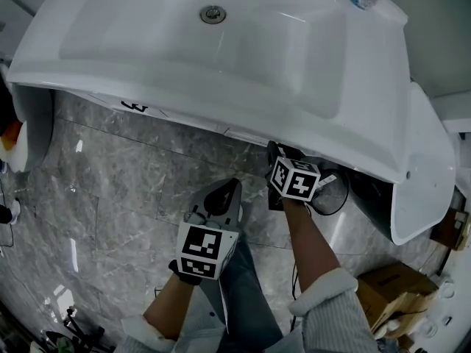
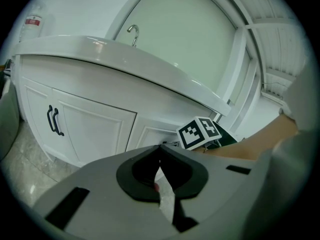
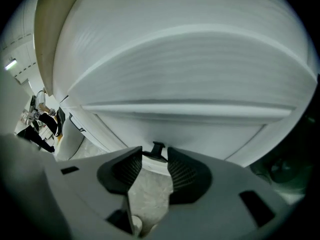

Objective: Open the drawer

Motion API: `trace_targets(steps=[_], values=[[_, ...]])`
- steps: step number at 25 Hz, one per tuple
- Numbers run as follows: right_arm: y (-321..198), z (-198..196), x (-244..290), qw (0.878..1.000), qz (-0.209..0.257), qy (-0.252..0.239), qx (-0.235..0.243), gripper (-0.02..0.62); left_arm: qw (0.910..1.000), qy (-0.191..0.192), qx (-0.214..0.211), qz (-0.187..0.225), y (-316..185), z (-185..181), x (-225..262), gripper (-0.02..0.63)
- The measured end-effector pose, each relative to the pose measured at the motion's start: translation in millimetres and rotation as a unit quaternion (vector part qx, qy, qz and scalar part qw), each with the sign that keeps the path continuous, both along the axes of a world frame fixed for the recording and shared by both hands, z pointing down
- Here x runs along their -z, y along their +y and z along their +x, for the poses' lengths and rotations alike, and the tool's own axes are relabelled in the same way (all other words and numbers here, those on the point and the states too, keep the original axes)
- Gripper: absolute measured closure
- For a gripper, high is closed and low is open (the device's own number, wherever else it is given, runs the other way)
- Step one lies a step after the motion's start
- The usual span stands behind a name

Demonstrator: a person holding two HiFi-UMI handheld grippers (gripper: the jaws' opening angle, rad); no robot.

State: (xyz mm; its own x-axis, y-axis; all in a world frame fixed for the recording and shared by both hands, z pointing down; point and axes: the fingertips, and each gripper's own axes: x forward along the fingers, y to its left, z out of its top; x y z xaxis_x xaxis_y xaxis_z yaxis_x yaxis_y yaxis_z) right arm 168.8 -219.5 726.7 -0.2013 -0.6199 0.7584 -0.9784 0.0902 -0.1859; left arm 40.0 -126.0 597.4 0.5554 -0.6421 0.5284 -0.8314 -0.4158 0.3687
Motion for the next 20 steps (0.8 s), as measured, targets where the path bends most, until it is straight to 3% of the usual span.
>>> trace_targets(steps=[5,8,20], values=[[-1.3,2.8,-10.9,0.998,-0.03,-0.03,-0.056,0.434,1.0,-0.002,-0.001,0.001,-0.3,-3.1,-0.3,0.589],[-2.7,4.2,-8.6,0.997,-0.018,-0.029,-0.072,0.446,1.0,-0.005,-0.005,0.0,0.5,-4.3,0.2,0.589],[1.2,-1.0,-1.3,1.0,0.008,0.004,-0.002,0.459,0.9998,-0.003,-0.021,-0.002,3.8,2.8,-2.5,0.589]])
